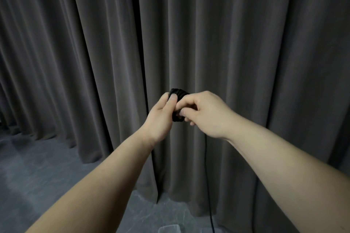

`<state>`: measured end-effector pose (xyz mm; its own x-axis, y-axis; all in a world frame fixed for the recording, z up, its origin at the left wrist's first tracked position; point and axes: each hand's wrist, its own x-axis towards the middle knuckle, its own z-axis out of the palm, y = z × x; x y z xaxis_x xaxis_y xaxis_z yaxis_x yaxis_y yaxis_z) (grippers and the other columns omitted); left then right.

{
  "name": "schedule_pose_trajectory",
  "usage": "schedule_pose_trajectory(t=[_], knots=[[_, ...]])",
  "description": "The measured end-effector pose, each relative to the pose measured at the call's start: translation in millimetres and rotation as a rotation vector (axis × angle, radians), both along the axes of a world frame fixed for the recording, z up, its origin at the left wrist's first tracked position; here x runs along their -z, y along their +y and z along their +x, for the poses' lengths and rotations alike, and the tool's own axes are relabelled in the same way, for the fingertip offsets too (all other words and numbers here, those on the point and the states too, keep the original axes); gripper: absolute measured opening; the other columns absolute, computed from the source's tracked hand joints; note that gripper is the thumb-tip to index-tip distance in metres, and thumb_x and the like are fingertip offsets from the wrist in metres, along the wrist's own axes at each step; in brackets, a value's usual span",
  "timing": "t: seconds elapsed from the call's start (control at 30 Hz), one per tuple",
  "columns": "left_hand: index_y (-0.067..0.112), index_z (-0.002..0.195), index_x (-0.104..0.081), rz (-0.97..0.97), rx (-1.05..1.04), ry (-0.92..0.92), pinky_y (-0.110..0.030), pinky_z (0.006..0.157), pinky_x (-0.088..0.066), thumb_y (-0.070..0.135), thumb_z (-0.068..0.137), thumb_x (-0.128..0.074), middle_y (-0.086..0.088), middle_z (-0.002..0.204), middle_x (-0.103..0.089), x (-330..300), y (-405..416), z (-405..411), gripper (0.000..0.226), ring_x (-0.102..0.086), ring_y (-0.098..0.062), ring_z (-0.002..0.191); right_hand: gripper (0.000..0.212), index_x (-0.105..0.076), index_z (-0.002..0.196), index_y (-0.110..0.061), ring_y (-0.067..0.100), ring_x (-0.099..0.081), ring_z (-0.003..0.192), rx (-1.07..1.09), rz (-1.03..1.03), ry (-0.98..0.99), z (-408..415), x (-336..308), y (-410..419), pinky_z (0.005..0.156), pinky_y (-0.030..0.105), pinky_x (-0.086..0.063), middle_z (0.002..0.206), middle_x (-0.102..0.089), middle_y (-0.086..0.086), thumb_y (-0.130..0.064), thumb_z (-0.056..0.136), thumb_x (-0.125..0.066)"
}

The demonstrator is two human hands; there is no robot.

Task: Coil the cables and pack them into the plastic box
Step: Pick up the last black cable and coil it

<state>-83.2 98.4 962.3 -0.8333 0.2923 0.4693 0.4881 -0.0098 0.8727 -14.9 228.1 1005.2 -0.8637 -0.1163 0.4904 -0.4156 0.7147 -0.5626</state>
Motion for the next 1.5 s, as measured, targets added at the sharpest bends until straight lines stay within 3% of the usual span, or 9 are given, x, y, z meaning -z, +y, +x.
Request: schedule_pose_trajectory(t=[0.17, 0.3, 0.47, 0.6, 0.87, 1.03, 1.2, 1.33, 1.5], knots=[[0.006, 0.086, -0.056, -0.040, 0.214, -0.008, -0.032, 0.074, -0.043, 0.053, 0.091, -0.039, 0.002, 0.070, -0.054, -3, -1, 4, 0.050, -0.049, -0.016, 0.071, 0.019, -0.066, 0.074, -0.018, 0.007, -0.064, 0.056, -0.012, -0.272, 0.082, -8, 6, 1, 0.061, 0.020, -0.051, 0.061, -0.066, -0.002, 0.000, 0.082, -0.064], [0.013, 0.082, -0.050, -0.114, 0.284, 0.049, -0.028, 0.075, -0.040, 0.041, 0.087, -0.052, 0.008, 0.068, -0.051, -3, -7, 4, 0.028, -0.049, -0.011, 0.069, 0.026, -0.056, 0.063, -0.022, 0.001, -0.046, 0.051, 0.131, -0.284, 0.203, -15, 6, 12, 0.053, 0.015, -0.039, 0.057, -0.054, -0.010, -0.017, 0.070, -0.081], [0.012, 0.081, -0.047, -0.117, 0.255, 0.069, -0.030, 0.073, -0.038, 0.033, 0.090, -0.047, 0.012, 0.061, -0.050, 0, -9, 2, 0.022, -0.046, -0.011, 0.064, 0.020, -0.064, 0.069, -0.021, 0.013, -0.055, 0.062, -0.007, -0.387, 0.122, -19, 4, 24, 0.066, 0.032, -0.050, 0.066, -0.062, -0.003, -0.004, 0.079, -0.071], [0.015, 0.075, -0.044, -0.040, 0.323, 0.017, -0.027, 0.067, -0.037, 0.042, 0.085, -0.053, 0.010, 0.060, -0.045, 0, -8, 2, 0.030, -0.042, -0.012, 0.059, 0.019, -0.064, 0.071, -0.015, 0.015, -0.056, 0.060, -0.041, -0.575, 0.124, -20, 6, 26, 0.059, 0.026, -0.049, 0.068, -0.063, 0.005, 0.001, 0.079, -0.070], [0.014, 0.075, -0.041, 0.133, 0.349, -0.046, -0.022, 0.061, -0.035, 0.029, 0.092, -0.043, 0.005, 0.059, -0.037, -5, -3, 9, 0.023, -0.039, -0.011, 0.054, 0.018, -0.068, 0.077, -0.014, 0.010, -0.055, 0.056, 0.006, -0.681, 0.071, -26, 27, 24, 0.053, 0.024, -0.045, 0.067, -0.065, 0.002, -0.002, 0.088, -0.061], [0.018, 0.076, -0.041, 0.416, 0.262, -0.217, -0.027, 0.064, -0.034, 0.020, 0.103, -0.041, 0.005, 0.057, -0.038, -14, -4, 13, 0.027, -0.040, -0.010, 0.053, 0.032, -0.065, 0.104, -0.026, 0.008, -0.055, 0.059, 0.019, -0.559, -0.005, -28, 40, 25, 0.057, 0.021, -0.047, 0.080, -0.061, 0.002, 0.000, 0.093, -0.050], [0.019, 0.083, -0.048, 0.570, 0.054, -0.271, -0.030, 0.072, -0.038, 0.022, 0.104, -0.039, 0.005, 0.059, -0.042, -23, -11, 8, 0.022, -0.044, -0.009, 0.055, 0.025, -0.058, 0.110, -0.031, 0.010, -0.056, 0.065, 0.154, -0.125, 0.048, -19, 52, 17, 0.069, 0.026, -0.049, 0.076, -0.057, -0.011, -0.014, 0.092, -0.055], [0.021, 0.080, -0.047, 0.587, -0.038, -0.261, -0.025, 0.067, -0.039, 0.023, 0.103, -0.041, 0.004, 0.061, -0.042, -24, -15, 7, 0.024, -0.043, -0.010, 0.057, 0.007, -0.055, 0.098, -0.023, 0.014, -0.057, 0.074, 0.208, 0.037, 0.085, -9, 48, 11, 0.067, 0.024, -0.045, 0.080, -0.060, -0.008, -0.018, 0.093, -0.054], [0.019, 0.081, -0.049, 0.517, -0.061, -0.191, -0.027, 0.073, -0.042, 0.022, 0.102, -0.042, 0.005, 0.061, -0.043, -23, -14, 13, 0.022, -0.045, -0.010, 0.060, 0.033, -0.064, 0.117, -0.022, 0.015, -0.056, 0.101, 0.121, 0.217, 0.015, -8, 37, -1, 0.079, 0.017, -0.037, 0.104, -0.056, -0.005, -0.007, 0.094, -0.045]])
